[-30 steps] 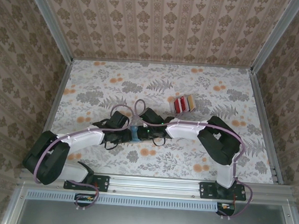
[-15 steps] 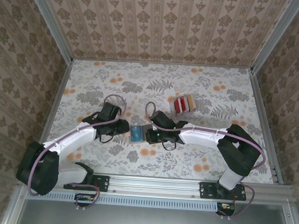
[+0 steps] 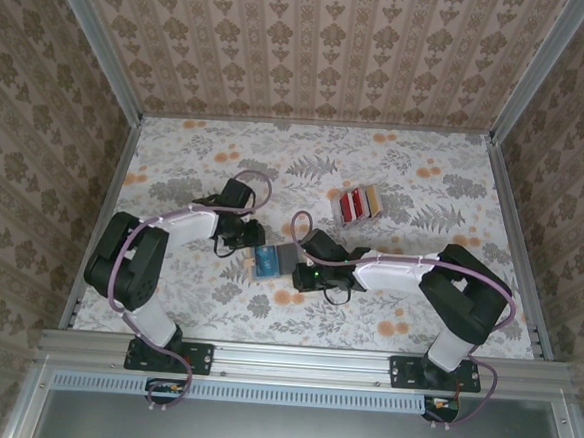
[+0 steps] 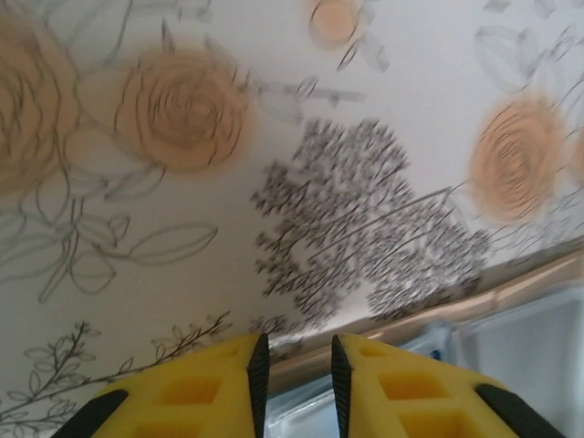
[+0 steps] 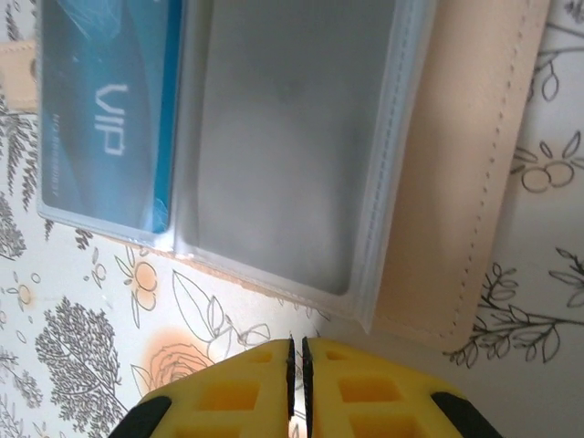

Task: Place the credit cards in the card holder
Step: Rotate the card holder at the center of the table.

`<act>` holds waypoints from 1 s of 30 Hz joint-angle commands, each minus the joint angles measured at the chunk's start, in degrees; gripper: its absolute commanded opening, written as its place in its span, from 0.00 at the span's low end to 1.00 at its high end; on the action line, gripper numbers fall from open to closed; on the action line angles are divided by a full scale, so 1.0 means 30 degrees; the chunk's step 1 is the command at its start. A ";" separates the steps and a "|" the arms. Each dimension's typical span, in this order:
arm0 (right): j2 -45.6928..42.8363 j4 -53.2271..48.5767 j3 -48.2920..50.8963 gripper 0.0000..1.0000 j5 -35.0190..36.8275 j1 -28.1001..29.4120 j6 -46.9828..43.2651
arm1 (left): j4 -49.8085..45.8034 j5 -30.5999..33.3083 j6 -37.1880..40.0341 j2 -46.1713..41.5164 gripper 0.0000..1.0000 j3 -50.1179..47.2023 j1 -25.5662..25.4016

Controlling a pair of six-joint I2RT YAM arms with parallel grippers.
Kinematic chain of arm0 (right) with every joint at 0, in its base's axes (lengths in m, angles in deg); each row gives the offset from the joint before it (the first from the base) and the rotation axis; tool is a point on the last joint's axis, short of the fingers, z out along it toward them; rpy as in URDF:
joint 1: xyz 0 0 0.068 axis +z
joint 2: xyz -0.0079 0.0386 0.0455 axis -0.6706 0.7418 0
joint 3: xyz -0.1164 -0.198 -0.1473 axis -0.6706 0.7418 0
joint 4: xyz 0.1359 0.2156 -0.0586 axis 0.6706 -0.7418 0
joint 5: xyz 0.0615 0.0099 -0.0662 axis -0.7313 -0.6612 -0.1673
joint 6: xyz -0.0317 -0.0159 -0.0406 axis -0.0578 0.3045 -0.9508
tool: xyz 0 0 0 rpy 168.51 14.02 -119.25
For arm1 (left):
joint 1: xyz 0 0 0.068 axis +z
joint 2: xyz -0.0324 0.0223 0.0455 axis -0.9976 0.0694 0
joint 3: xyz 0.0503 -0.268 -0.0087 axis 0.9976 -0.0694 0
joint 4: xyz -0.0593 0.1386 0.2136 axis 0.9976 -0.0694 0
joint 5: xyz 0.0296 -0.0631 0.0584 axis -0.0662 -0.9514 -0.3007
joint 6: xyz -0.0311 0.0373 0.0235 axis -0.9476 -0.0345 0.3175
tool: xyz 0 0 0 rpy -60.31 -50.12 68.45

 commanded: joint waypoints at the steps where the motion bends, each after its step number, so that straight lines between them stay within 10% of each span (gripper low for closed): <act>1: 0.0559 0.0499 -0.0239 0.15 0.0080 -0.0532 0.0222 | 0.0614 -0.0637 0.0109 -0.0321 0.25 -0.1206 0.0066; 10: 0.2725 -0.0646 -0.3022 0.16 -0.0469 -0.1686 -0.1143 | 0.1612 -0.0453 -0.1949 -0.4113 0.23 -0.5739 -0.0680; 30: 0.9181 -0.5895 -1.2245 0.17 -0.5223 -0.2088 -0.5033 | 0.2584 0.3210 -0.8801 -0.8525 0.23 -0.8557 -0.7876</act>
